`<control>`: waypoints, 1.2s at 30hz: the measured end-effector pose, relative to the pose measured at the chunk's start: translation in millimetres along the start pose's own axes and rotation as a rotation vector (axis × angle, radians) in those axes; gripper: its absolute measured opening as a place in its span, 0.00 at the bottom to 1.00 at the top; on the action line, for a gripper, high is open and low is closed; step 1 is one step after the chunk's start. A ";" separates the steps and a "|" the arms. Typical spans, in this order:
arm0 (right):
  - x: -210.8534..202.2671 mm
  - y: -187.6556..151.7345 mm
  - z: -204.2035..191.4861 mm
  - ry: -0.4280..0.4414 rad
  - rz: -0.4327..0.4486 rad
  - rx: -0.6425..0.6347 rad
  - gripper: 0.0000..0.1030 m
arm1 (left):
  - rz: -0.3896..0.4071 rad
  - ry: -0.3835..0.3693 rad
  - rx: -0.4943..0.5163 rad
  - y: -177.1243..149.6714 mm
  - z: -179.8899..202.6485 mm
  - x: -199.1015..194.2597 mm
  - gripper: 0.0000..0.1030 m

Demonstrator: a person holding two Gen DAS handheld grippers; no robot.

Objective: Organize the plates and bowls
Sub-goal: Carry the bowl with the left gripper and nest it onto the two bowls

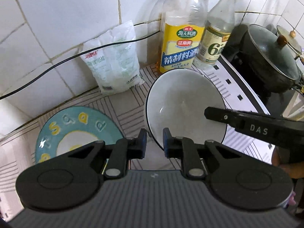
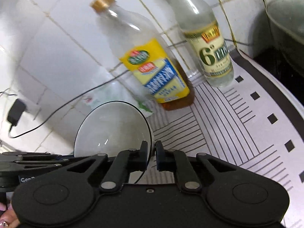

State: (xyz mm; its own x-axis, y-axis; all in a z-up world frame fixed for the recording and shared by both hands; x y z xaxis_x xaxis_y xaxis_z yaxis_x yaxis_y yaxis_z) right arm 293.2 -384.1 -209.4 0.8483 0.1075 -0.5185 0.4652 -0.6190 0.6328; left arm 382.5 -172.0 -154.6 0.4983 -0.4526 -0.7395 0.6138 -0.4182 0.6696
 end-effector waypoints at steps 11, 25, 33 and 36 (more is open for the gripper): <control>-65.4 1.8 -38.7 0.073 -0.013 -0.130 0.13 | -0.012 0.004 -0.168 -23.4 1.7 -72.4 0.16; -87.7 -45.2 -64.1 0.099 -0.097 -0.388 0.13 | -0.129 0.051 -0.346 -95.5 -0.7 -75.0 0.16; -80.4 -57.6 -63.1 0.066 -0.131 -0.439 0.12 | -0.194 0.054 -0.380 -110.5 0.8 -55.1 0.16; -76.8 -62.0 -64.9 0.063 -0.139 -0.464 0.12 | -0.220 0.057 -0.376 -109.7 -0.9 -49.6 0.16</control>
State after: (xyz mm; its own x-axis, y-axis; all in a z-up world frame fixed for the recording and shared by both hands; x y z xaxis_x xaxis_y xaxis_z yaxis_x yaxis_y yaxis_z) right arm 215.6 -303.5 -171.5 0.7772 0.2207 -0.5893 0.6266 -0.1852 0.7570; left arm 290.9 -102.9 -191.4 0.3578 -0.3360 -0.8712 0.8839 -0.1790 0.4321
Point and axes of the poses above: each gripper's, at about its wrist camera, not at the fingertips, and x roughly the way its jaws point, z to its right, y to its top, the point moved 2 cm from there along x, roughly the way its jaws point, and after that the axes turned 12 degrees about z, right-handed, at the moved point
